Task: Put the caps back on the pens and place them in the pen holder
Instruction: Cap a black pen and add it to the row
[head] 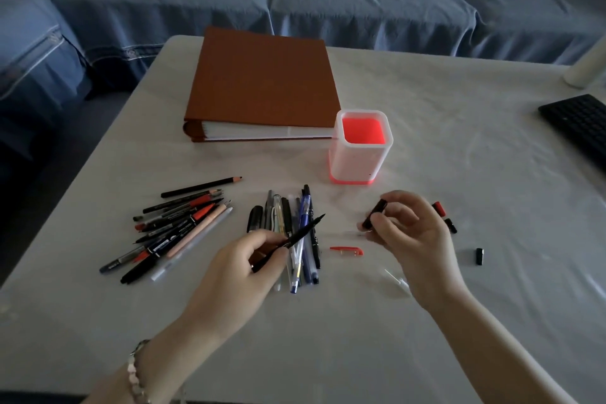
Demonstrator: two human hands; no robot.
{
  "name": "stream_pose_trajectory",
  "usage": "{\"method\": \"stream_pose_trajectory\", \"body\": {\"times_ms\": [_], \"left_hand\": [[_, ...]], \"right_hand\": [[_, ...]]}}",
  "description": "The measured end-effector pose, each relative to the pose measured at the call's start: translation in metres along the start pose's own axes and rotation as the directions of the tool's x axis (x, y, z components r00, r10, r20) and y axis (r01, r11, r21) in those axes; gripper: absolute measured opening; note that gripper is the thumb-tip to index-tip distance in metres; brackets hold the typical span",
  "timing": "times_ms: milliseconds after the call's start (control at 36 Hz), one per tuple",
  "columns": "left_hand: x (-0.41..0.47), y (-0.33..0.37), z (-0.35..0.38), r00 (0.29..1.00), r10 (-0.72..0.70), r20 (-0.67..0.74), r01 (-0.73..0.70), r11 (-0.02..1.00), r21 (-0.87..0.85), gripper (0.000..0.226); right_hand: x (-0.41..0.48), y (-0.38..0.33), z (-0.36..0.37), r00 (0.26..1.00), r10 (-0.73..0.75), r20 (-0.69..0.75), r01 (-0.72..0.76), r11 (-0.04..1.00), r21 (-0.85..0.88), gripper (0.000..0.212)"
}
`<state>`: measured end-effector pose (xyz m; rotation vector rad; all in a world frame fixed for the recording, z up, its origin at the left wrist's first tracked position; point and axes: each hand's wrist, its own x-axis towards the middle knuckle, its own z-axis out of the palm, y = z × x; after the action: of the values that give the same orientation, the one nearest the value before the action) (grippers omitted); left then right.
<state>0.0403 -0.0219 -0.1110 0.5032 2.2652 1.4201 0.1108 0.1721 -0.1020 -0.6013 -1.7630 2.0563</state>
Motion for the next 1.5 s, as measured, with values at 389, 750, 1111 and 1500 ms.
{"method": "stream_pose_trajectory", "body": {"times_ms": [389, 750, 1111, 1500], "left_hand": [[-0.006, 0.006, 0.0, 0.998, 0.01, 0.058, -0.007, 0.998, -0.056, 0.016], [-0.007, 0.01, 0.003, 0.998, 0.043, 0.055, -0.042, 0.999, -0.014, 0.016], [-0.005, 0.016, 0.005, 0.994, -0.047, 0.097, 0.068, 0.972, -0.223, 0.019], [-0.003, -0.01, -0.017, 0.999, -0.043, -0.03, 0.042, 0.999, -0.012, 0.026]], "right_hand": [[-0.005, 0.002, 0.027, 0.996, 0.066, -0.054, -0.056, 0.984, 0.169, 0.018], [-0.011, 0.009, 0.033, 0.993, 0.116, -0.013, -0.114, 0.986, 0.118, 0.017], [-0.016, 0.013, 0.039, 1.0, 0.01, 0.018, -0.014, 0.98, 0.2, 0.033], [-0.012, 0.023, 0.075, 0.992, 0.127, 0.024, -0.127, 0.992, -0.012, 0.041]]}}
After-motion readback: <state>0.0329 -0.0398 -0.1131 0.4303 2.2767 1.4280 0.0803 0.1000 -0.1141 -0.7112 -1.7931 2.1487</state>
